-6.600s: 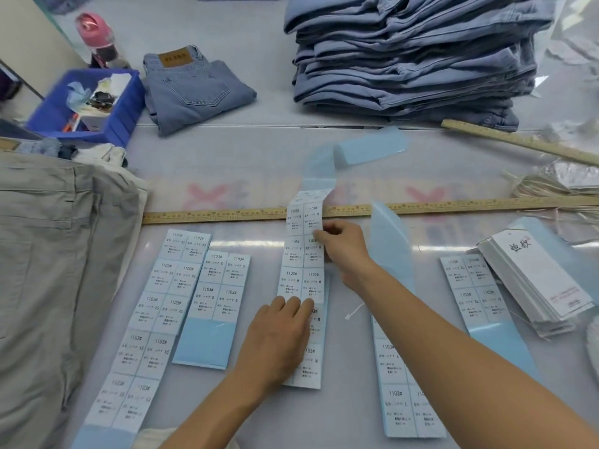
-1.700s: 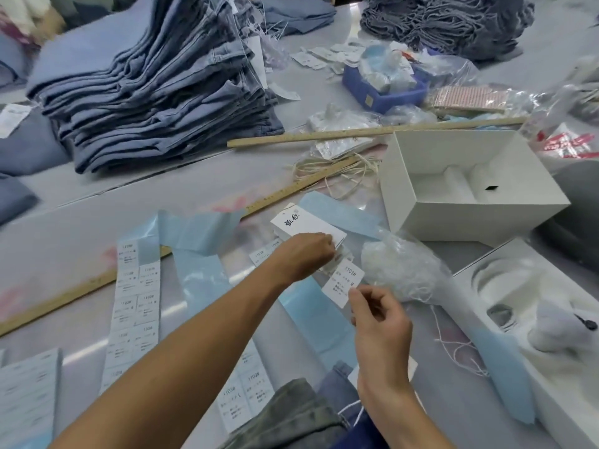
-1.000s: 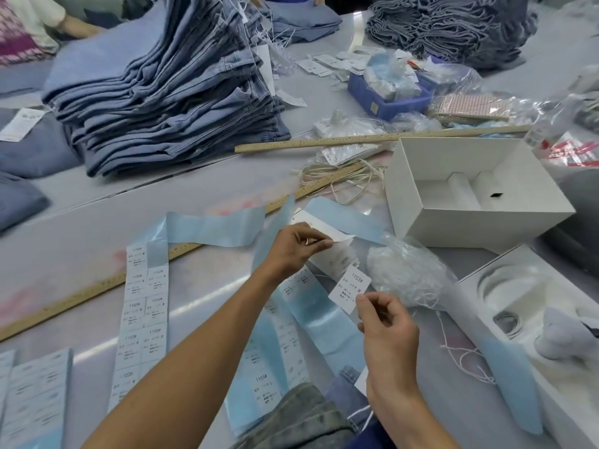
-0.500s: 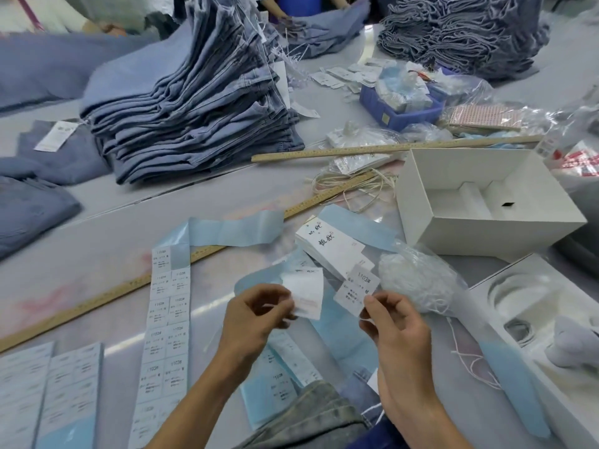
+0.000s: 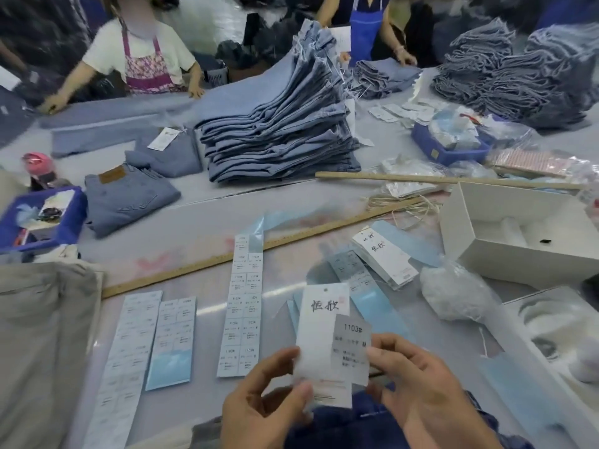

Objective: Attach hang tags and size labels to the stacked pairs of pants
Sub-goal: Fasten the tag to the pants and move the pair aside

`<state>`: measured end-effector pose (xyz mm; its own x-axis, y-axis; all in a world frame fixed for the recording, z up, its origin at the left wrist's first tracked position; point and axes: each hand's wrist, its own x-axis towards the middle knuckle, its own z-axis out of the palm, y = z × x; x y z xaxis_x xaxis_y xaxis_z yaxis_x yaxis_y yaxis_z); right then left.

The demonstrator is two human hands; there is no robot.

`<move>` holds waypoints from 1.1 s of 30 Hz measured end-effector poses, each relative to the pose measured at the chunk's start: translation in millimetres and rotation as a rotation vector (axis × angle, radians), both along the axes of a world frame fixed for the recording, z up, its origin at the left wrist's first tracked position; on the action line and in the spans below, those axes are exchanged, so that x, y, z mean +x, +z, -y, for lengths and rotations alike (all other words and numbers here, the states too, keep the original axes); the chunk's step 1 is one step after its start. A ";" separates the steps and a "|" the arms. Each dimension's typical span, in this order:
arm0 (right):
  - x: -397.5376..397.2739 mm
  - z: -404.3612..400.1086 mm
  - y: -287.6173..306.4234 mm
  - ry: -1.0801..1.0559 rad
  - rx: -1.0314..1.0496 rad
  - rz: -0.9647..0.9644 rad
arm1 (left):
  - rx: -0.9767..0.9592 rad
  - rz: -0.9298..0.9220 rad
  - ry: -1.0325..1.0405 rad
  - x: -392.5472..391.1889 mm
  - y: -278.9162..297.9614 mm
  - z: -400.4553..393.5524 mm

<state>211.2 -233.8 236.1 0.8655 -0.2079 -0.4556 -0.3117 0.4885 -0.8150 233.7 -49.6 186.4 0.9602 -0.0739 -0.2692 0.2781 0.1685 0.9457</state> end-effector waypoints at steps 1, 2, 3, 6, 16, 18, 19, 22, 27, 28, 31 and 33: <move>-3.5 -6.2 2.9 -0.019 0.000 -0.011 | -0.005 0.007 0.012 -4.8 2.3 -3.4; -6.0 -12.5 5.9 -0.025 -0.012 -0.024 | -0.011 0.020 0.022 -9.0 5.2 -6.2; -8.7 -18.8 8.2 -0.014 -0.023 -0.025 | -0.009 0.039 0.027 -12.6 7.2 -9.4; -16.2 -34.9 11.2 0.012 -0.040 -0.005 | 0.034 0.125 -0.012 -21.9 10.2 -21.2; -41.6 -64.8 -3.5 0.114 0.029 -0.044 | -0.041 0.029 -0.232 -41.3 -10.5 -61.5; -47.0 -70.6 -9.4 0.111 0.030 -0.067 | 0.028 -0.020 -0.137 -45.8 -20.4 -63.5; -49.3 -72.3 -12.6 0.109 0.026 -0.078 | 0.052 -0.036 -0.116 -47.7 -24.1 -63.4; -54.7 -73.5 -21.2 0.087 0.000 -0.110 | 0.041 -0.081 -0.120 -52.2 -31.2 -63.8; -63.3 -73.1 -26.5 0.107 -0.158 -0.127 | -0.007 -0.155 -0.194 -59.9 -37.5 -64.0; -65.0 -73.3 -27.2 0.118 -0.204 -0.119 | -0.043 -0.172 -0.172 -61.0 -36.5 -63.5; -68.9 -75.8 -28.3 0.165 -0.309 -0.101 | -0.173 -0.201 -0.127 -63.6 -30.5 -60.0; -69.4 -77.1 -29.7 0.172 -0.314 -0.108 | -0.239 -0.202 -0.106 -64.3 -26.6 -58.5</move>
